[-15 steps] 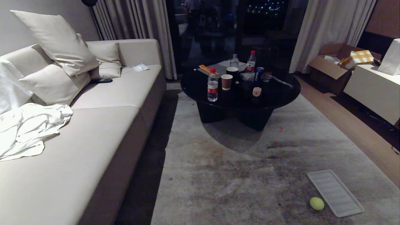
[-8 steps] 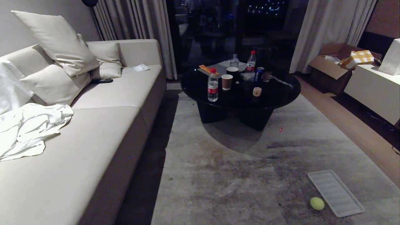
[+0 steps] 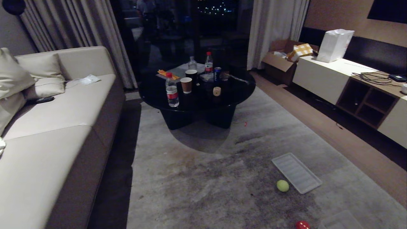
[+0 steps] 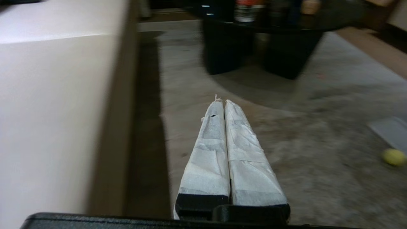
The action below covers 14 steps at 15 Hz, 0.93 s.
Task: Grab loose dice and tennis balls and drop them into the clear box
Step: Find toys out of the box
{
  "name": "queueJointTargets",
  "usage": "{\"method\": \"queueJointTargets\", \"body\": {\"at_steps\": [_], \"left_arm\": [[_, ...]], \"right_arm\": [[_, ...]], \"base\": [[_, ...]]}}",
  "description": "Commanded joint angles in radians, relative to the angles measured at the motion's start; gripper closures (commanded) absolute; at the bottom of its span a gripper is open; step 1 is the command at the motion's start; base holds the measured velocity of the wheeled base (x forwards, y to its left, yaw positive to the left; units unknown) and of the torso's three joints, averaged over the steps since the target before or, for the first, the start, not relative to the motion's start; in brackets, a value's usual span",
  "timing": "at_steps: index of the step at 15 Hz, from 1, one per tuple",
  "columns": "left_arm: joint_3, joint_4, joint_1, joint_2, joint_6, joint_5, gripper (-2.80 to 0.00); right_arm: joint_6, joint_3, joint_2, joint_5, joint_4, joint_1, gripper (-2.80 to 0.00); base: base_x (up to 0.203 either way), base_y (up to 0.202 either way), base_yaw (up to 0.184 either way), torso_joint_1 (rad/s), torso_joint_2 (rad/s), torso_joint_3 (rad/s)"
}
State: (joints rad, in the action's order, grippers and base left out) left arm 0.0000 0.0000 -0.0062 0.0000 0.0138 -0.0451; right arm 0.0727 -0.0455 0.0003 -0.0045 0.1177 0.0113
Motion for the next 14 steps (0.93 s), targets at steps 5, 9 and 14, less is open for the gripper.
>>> {"method": "queueJointTargets", "body": {"at_steps": [5, 9, 14], "left_arm": [[0.002, 0.000, 0.000, 0.002, 0.002, -0.001, 0.00], [0.002, 0.000, 0.000, 0.002, 0.009, -0.001, 0.00], [0.002, 0.000, 0.000, 0.002, 0.011, -0.001, 0.00]], "right_arm": [[0.000, 0.001, 0.001, 0.000, 0.000, 0.001, 0.00], [-0.001, 0.000, 0.001, 0.000, 0.000, 0.001, 0.00], [-0.001, 0.000, 0.001, 0.000, 0.000, 0.001, 0.00]], "base": [[0.000, 0.009, -0.165, 0.003, 0.00, 0.001], [0.000, 0.008, -0.142, 0.003, 0.00, 0.003], [0.000, 0.000, 0.000, 0.002, 0.00, -0.086]]}}
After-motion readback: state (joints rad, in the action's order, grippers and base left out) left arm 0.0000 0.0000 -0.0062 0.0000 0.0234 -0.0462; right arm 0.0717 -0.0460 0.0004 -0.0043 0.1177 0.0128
